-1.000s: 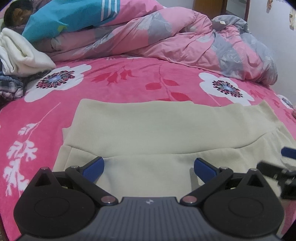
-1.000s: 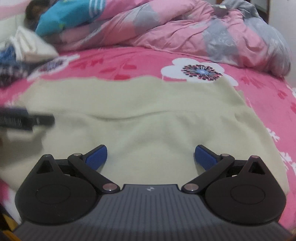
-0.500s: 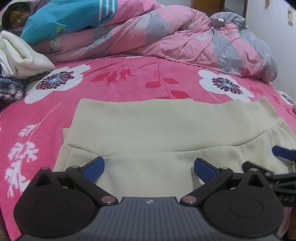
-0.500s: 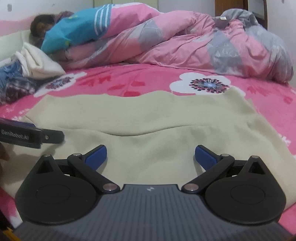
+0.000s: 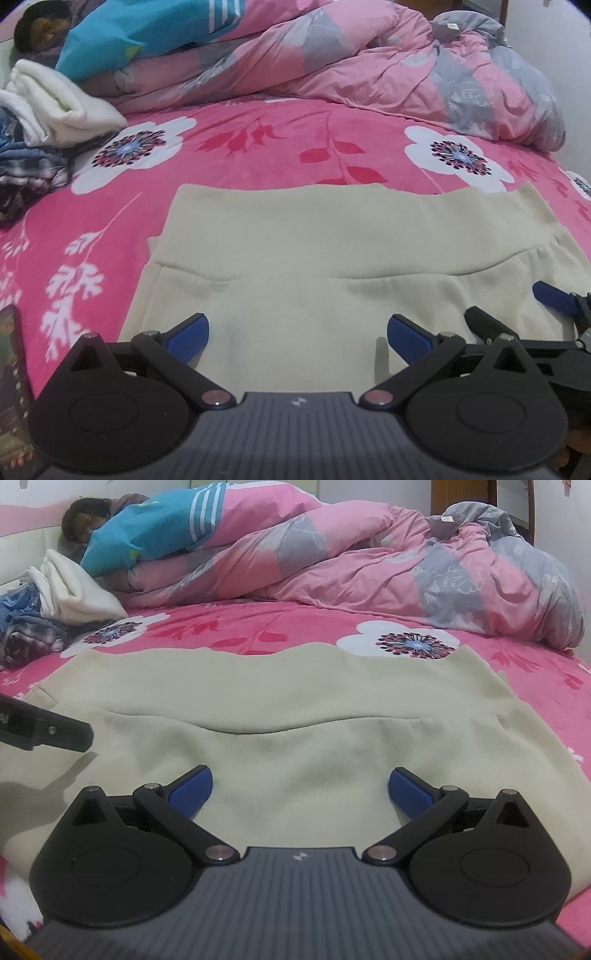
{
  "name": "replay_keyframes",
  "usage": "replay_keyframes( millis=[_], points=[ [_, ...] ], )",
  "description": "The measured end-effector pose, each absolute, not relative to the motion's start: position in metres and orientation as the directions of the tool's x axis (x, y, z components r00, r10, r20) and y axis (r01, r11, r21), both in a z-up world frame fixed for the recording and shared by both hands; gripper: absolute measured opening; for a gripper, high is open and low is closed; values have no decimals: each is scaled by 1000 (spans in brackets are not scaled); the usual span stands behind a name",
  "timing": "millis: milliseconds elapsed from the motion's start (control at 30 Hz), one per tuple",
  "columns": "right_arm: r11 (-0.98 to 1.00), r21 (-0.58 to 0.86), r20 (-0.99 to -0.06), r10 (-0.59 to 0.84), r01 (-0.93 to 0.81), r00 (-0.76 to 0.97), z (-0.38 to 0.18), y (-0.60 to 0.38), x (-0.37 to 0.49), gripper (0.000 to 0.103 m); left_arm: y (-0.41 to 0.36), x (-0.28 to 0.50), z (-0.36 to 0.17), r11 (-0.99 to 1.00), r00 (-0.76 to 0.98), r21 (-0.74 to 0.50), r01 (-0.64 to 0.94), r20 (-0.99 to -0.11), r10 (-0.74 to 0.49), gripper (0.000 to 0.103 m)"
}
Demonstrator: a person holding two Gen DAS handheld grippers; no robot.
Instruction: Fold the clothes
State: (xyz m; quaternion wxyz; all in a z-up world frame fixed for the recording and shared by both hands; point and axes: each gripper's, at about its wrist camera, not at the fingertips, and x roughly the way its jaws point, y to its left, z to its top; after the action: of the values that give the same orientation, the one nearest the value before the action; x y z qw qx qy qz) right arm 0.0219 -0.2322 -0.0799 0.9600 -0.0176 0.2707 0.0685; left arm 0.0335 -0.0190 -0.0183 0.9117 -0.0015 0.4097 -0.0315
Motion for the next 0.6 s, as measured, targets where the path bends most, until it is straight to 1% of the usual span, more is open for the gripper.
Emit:
replay_keyframes(
  millis=[267,333,400,500,600],
  points=[
    [991,6,-501,118,-133,857,-83,-232,18,102,-22,7,-11,999,668,-7,44,-744,-35,103],
    [991,6,-499,118,-132,859,-83,-232,18,102,-22,-4,-9,998,678,-21,51,-733,-50,103],
    [991,6,-498,118,-133,859,-84,-233,18,102,-19,-23,-4,992,724,-83,98,-678,-129,103],
    [991,6,-495,116,-131,861,-84,-232,17,102,-14,-59,-2,968,784,-154,197,-568,-250,103],
    [992,5,-492,114,-128,863,-85,-231,16,102,-9,-86,-10,960,800,-173,223,-531,-281,103]
  ],
)
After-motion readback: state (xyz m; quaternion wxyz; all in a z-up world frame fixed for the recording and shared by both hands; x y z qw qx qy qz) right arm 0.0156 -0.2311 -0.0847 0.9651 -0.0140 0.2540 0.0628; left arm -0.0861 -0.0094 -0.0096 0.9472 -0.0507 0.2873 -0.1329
